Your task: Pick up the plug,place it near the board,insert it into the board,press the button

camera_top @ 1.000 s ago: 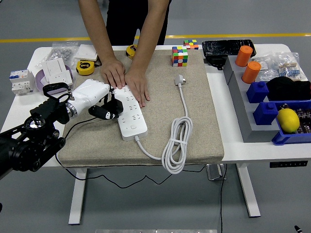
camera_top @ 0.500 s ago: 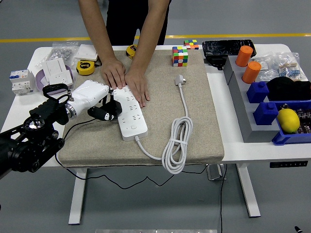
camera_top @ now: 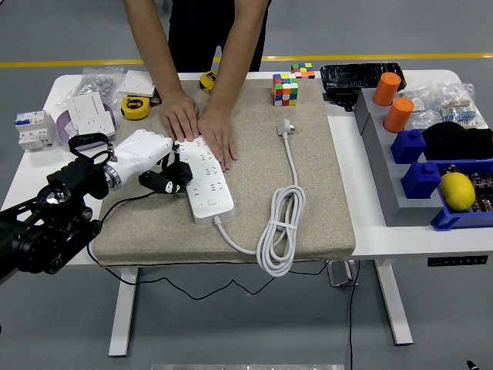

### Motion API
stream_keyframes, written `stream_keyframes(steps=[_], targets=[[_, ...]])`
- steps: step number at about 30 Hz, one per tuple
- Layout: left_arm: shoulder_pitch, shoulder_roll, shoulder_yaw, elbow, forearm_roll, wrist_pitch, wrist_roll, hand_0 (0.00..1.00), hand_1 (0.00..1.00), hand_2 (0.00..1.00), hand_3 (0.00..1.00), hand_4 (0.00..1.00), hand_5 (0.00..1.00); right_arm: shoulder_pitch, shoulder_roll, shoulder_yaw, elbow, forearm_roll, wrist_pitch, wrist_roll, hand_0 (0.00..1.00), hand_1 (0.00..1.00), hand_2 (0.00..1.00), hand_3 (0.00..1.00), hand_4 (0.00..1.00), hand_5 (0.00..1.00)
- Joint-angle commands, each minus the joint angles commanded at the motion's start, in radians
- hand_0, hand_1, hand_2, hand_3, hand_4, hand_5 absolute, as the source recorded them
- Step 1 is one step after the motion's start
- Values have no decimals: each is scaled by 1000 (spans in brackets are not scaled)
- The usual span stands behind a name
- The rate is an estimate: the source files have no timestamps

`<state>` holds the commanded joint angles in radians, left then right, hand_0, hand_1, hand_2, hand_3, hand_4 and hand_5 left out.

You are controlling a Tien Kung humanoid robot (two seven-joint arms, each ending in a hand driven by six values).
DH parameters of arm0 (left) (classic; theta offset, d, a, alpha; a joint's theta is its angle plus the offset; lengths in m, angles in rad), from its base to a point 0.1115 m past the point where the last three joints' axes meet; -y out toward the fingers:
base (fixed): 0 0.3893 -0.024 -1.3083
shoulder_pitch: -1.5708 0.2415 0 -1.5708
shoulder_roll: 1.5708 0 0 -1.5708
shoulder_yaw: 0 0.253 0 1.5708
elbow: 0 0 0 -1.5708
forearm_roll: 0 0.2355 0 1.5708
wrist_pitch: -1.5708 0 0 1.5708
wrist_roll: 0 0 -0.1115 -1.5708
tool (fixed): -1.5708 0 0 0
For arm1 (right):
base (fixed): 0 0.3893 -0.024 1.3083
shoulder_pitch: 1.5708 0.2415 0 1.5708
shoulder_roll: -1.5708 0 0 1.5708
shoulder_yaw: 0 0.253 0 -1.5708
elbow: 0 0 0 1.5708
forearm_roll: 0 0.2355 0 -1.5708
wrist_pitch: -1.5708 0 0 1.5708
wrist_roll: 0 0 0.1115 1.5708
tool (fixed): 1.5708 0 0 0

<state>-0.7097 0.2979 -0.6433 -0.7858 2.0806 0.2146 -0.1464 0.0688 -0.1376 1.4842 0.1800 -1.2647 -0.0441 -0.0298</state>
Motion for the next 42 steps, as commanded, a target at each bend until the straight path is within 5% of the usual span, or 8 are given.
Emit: stream_keyframes(steps=[1, 18, 19, 21, 24, 25, 33, 42], targets=[[-1, 1, -1, 0, -1, -1, -1, 617, 751, 699, 704, 998, 441, 1, 0, 0, 0, 0, 0, 0, 897, 824, 773, 790, 998, 880], [0, 25, -20, -45, 9, -42, 4, 692, 829, 781, 797, 998, 491, 2, 1, 3, 0, 8, 2, 3, 897, 822, 772, 789, 998, 869], [8, 31, -36, -65, 5, -62, 8, 792, 927, 881, 874, 998, 773, 2, 2, 5, 0, 8, 1, 3, 897, 822, 772, 789, 998, 867], [28, 39, -76, -101, -15, -94, 11, 792, 927, 881, 874, 998, 773, 1, 3, 8, 0, 8, 1, 3, 897, 822, 772, 789, 998, 867], [98, 31, -194, -195, -104, -123, 20, 792, 927, 881, 874, 998, 773, -3, 7, 13, 0, 8, -1, 4, 897, 822, 772, 789, 998, 867], [118, 24, -233, -221, -131, -117, 22, 947, 984, 944, 903, 998, 998, -4, 8, 14, 0, 8, -1, 3, 897, 820, 772, 789, 998, 859], [317, -109, -549, -461, -436, -70, 83, 959, 993, 955, 917, 991, 978, -15, 16, 27, 0, 1, -3, 1, 893, 819, 772, 788, 998, 853], [515, -157, -605, -611, -491, -158, 193, 952, 952, 919, 902, 984, 998, -17, 18, 33, 0, -9, -3, 3, 893, 819, 772, 789, 998, 854]])
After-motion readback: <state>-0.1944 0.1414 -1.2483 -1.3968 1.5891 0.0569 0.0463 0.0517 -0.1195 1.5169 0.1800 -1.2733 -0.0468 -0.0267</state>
